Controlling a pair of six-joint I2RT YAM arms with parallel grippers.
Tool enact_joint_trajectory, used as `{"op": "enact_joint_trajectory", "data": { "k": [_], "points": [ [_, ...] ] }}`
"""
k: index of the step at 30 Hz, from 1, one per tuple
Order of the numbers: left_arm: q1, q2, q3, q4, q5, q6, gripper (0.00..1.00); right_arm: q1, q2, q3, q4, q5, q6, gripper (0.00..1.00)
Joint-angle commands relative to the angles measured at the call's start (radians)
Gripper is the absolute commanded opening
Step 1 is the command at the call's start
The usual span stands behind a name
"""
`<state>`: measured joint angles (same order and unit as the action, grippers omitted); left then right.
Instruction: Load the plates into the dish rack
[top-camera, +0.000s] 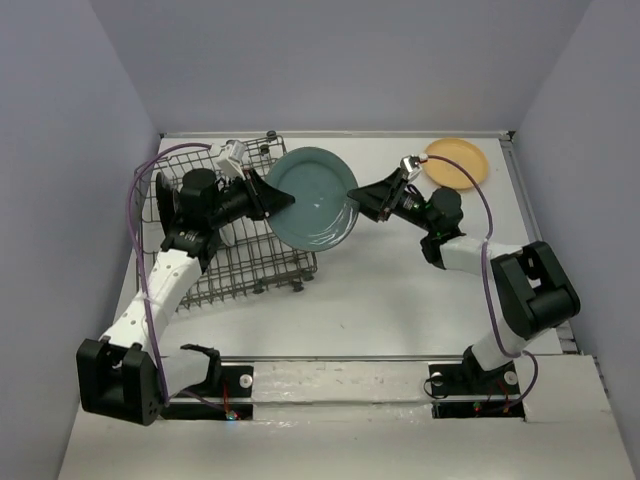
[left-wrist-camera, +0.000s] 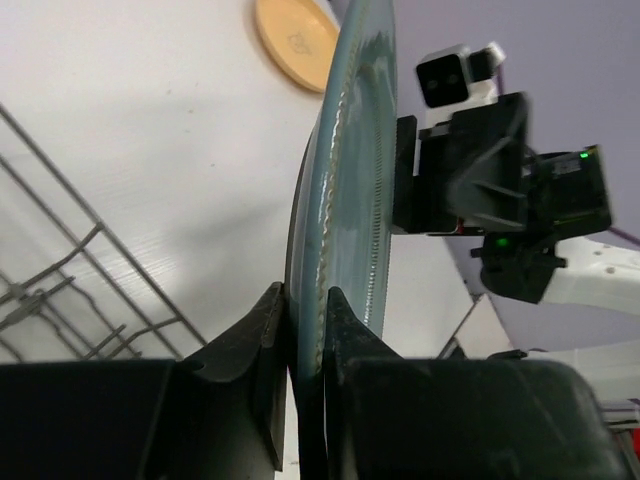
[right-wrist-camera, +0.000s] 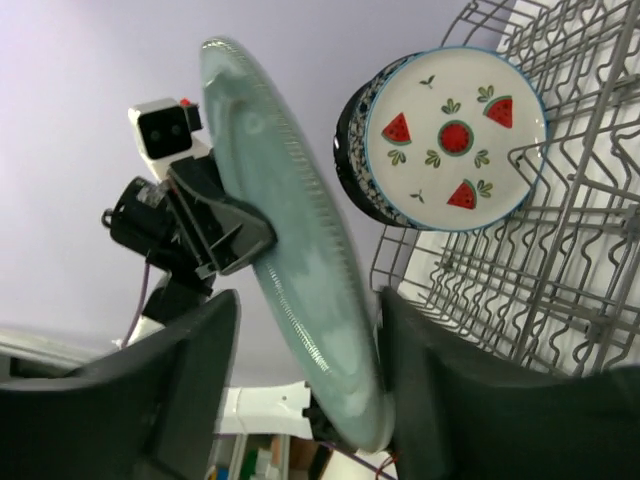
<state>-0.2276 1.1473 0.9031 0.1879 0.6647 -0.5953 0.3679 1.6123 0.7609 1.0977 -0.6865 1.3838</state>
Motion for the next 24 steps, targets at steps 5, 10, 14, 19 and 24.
{"op": "enact_joint_trajectory", "data": {
  "k": [5, 10, 14, 19, 24],
  "points": [
    [0.008, -0.116, 0.072, -0.083, -0.253, 0.15, 0.06, 0.008, -0.121, -0.009, -0.164, -0.033, -0.205, 0.93],
    [0.008, -0.173, 0.138, -0.171, -0.472, 0.193, 0.06, 0.008, -0.265, -0.055, -0.439, 0.074, -0.44, 1.0],
    [0.005, -0.192, 0.187, -0.266, -0.711, 0.235, 0.06, 0.008, -0.391, -0.097, -0.622, 0.198, -0.624, 1.0],
    [0.004, -0.164, 0.204, -0.301, -0.914, 0.287, 0.05, 0.008, -0.488, -0.147, -0.754, 0.396, -0.693, 1.0],
    [0.004, -0.078, 0.229, -0.315, -1.028, 0.341, 0.05, 0.008, -0.523, -0.187, -0.754, 0.444, -0.701, 0.99]
  ]
}}
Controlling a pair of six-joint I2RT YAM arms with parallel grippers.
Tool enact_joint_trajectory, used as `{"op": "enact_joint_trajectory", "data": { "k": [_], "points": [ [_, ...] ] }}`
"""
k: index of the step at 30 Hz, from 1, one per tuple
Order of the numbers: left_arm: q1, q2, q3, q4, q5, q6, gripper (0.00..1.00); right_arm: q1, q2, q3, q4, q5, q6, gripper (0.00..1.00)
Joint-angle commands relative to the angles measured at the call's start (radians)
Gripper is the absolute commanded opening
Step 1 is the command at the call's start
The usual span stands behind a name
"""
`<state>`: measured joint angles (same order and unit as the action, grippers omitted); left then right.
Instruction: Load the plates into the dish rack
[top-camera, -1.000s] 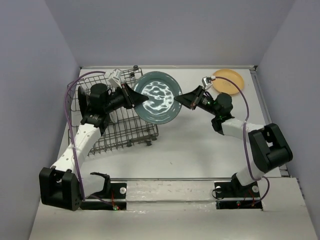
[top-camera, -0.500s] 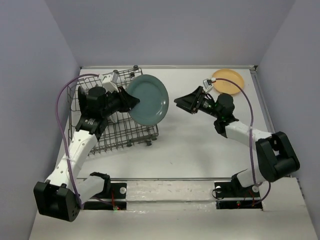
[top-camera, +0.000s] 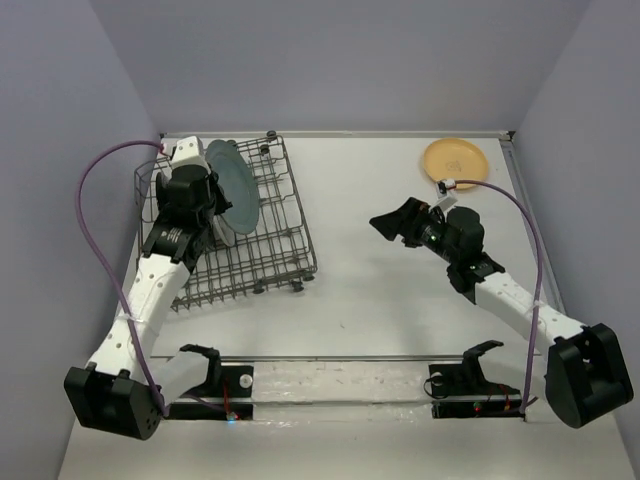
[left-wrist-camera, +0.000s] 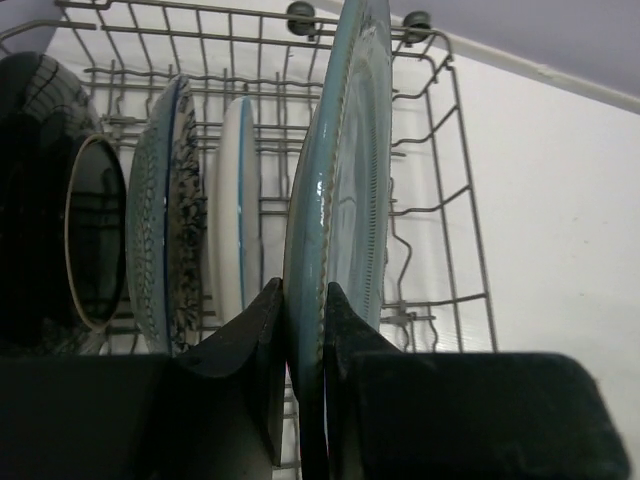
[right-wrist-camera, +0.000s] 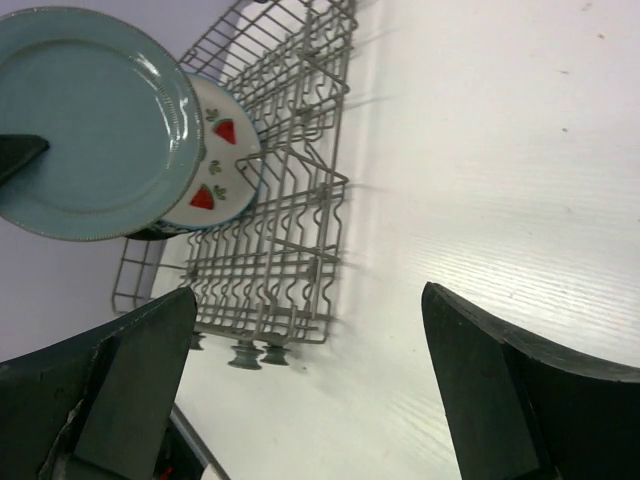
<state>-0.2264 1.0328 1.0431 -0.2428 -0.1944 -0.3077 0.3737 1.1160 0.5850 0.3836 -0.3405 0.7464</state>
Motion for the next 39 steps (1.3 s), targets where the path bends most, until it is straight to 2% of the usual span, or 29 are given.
{"op": "enact_joint_trajectory", "data": {
  "k": [1, 6, 15, 23, 28, 39],
  "points": [
    [0.001, 0.059, 0.09, 0.115, -0.183, 0.061, 0.06, 0.002, -0.03, -0.008, -0.038, 0.098, -0.065, 0.99],
    [-0.005, 0.105, 0.086, 0.151, -0.261, 0.091, 0.06, 0.002, -0.053, -0.014, -0.041, 0.118, -0.071, 0.98],
    [-0.017, 0.193, 0.035, 0.214, -0.274, 0.084, 0.06, 0.002, -0.058, -0.019, -0.038, 0.117, -0.065, 0.97],
    [-0.021, 0.256, 0.029, 0.226, -0.232, 0.07, 0.06, 0.002, -0.045, -0.016, -0.035, 0.103, -0.062, 0.97],
    [-0.031, 0.297, 0.031, 0.223, -0.258, 0.084, 0.06, 0.002, -0.044, -0.016, -0.034, 0.098, -0.062, 0.97],
    [-0.036, 0.213, 0.031, 0.201, -0.352, 0.081, 0.06, 0.002, -0.053, -0.017, -0.034, 0.098, -0.071, 0.96]
  ]
}}
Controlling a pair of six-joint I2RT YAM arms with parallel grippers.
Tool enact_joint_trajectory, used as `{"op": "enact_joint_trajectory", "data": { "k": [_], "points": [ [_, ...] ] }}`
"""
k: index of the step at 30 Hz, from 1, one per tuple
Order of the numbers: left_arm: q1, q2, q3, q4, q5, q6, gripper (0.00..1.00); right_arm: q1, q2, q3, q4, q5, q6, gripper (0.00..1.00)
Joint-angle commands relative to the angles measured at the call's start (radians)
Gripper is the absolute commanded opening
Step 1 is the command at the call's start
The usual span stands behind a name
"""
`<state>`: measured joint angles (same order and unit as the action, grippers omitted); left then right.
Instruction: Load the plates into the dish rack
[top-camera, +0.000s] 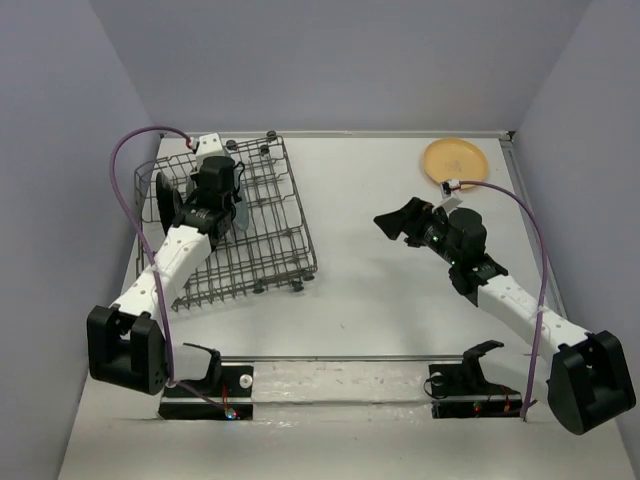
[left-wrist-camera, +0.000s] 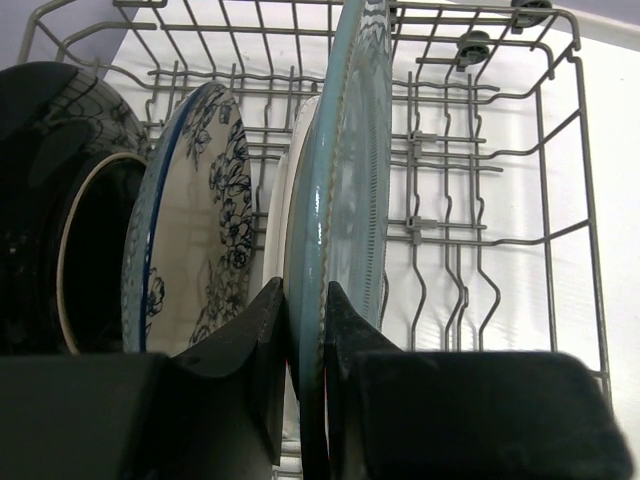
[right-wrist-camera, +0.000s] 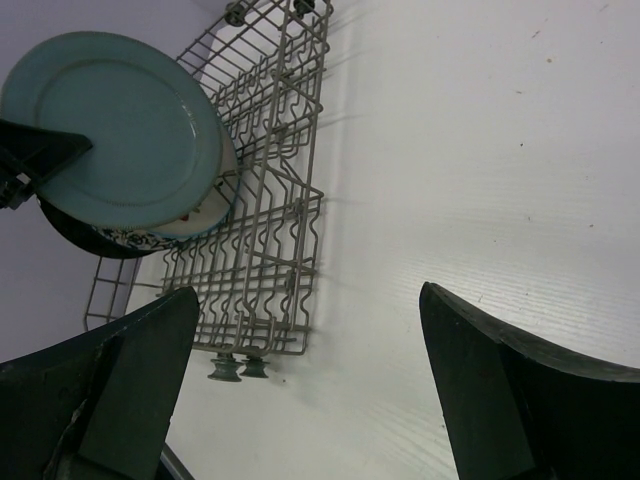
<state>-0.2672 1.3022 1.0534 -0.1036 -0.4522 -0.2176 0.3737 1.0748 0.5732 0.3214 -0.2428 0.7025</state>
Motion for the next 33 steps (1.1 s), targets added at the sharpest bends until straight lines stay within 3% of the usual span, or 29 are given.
{"op": "enact_joint_trajectory", "data": {
  "k": [1, 11, 18, 21, 24, 33],
  "points": [
    [0.005, -0.057, 0.022, 0.055, -0.103, -0.009, 0.06, 0.002, -0.013, -0.006, 0.028, 0.0, -0.029, 0.96],
    [-0.004, -0.165, 0.046, 0.05, -0.137, 0.009, 0.06, 0.002, 0.002, 0.004, 0.024, -0.015, -0.034, 0.96],
    [-0.085, -0.178, 0.105, 0.045, -0.184, 0.038, 0.06, 0.002, 0.005, 0.007, 0.022, -0.024, -0.041, 0.96],
    [-0.148, -0.153, 0.154, 0.025, -0.215, 0.046, 0.06, 0.002, 0.002, 0.008, 0.022, -0.023, -0.041, 0.96],
    [-0.217, -0.089, 0.198, -0.021, -0.333, 0.061, 0.06, 0.002, 0.002, 0.008, 0.021, -0.024, -0.043, 0.96],
    [-0.233, 0.074, 0.261, -0.033, -0.371, 0.098, 0.06, 0.002, 0.008, 0.008, 0.019, -0.021, -0.046, 0.96]
  ]
}}
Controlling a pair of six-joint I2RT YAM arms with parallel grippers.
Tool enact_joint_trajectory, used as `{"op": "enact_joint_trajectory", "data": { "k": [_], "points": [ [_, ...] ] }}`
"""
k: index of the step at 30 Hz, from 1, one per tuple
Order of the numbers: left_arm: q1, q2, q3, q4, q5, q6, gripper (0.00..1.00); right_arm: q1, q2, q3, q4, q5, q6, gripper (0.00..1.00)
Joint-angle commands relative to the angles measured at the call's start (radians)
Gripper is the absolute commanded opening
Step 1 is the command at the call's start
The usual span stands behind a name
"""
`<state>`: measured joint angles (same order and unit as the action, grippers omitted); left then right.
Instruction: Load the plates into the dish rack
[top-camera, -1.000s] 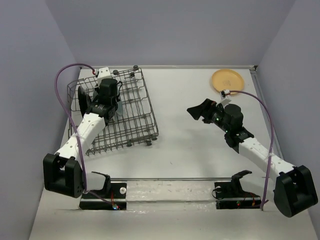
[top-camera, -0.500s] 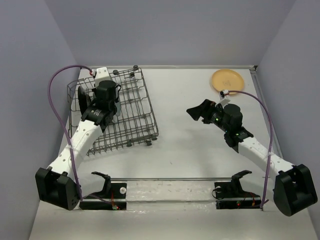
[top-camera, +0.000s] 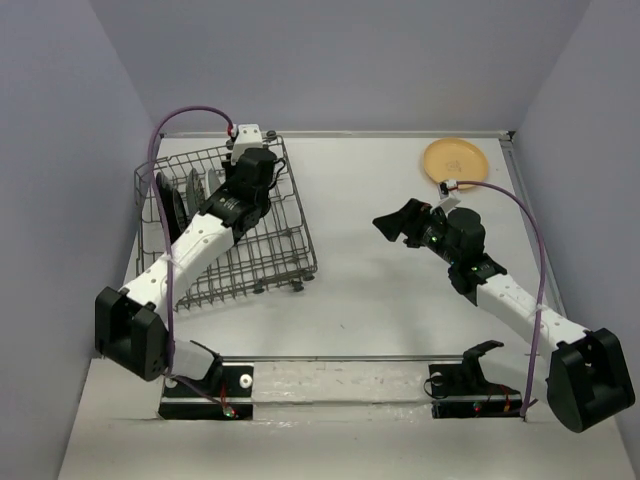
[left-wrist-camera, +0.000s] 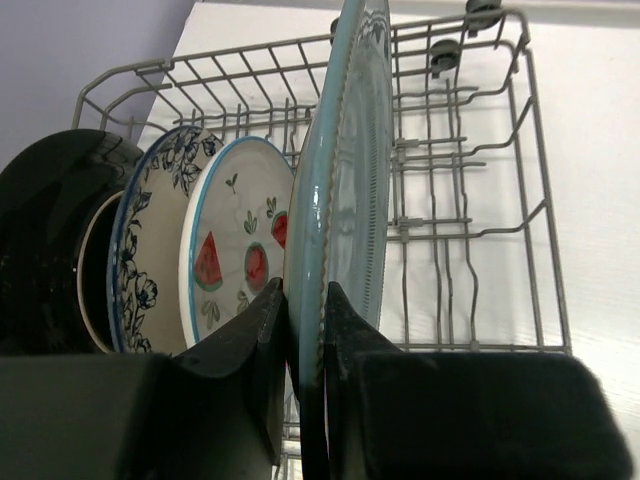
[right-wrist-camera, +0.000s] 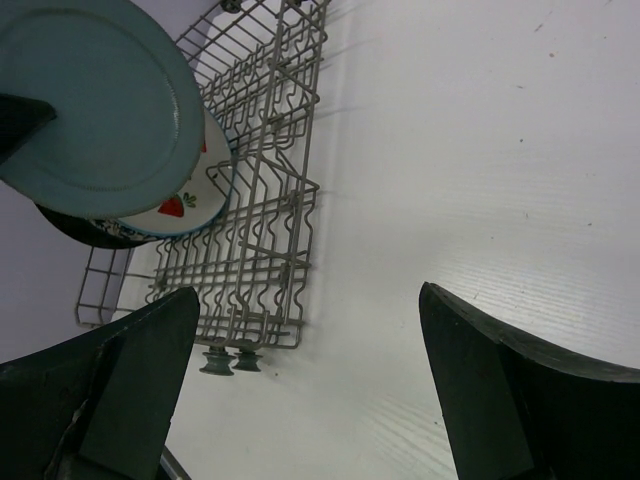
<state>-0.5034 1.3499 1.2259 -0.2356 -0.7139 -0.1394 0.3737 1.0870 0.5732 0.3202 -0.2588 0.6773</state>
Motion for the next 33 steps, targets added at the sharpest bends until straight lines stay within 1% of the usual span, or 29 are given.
{"op": "enact_joint_trajectory", "data": {
  "k": [1, 4, 18, 21, 25, 33],
  "points": [
    [0.005, 0.04, 0.092, 0.099, -0.116, 0.023, 0.06, 0.002, -0.006, 0.008, 0.02, -0.003, -0.022, 0.96],
    [0.022, 0.081, 0.096, 0.101, -0.122, 0.018, 0.06, 0.002, -0.009, 0.007, 0.02, 0.0, -0.024, 0.96],
    [0.094, 0.147, 0.024, 0.144, -0.052, -0.005, 0.06, 0.002, -0.001, 0.008, 0.02, -0.01, -0.019, 0.96],
    [0.094, 0.161, 0.018, 0.145, -0.03, -0.023, 0.06, 0.002, -0.004, 0.008, 0.02, -0.01, -0.021, 0.96],
    [0.098, 0.167, 0.004, 0.145, 0.04, -0.068, 0.06, 0.002, -0.007, 0.008, 0.02, -0.016, -0.016, 0.96],
    [0.098, 0.206, 0.003, 0.119, 0.05, -0.103, 0.06, 0.002, -0.009, 0.002, 0.02, -0.022, -0.012, 0.96]
  ]
}}
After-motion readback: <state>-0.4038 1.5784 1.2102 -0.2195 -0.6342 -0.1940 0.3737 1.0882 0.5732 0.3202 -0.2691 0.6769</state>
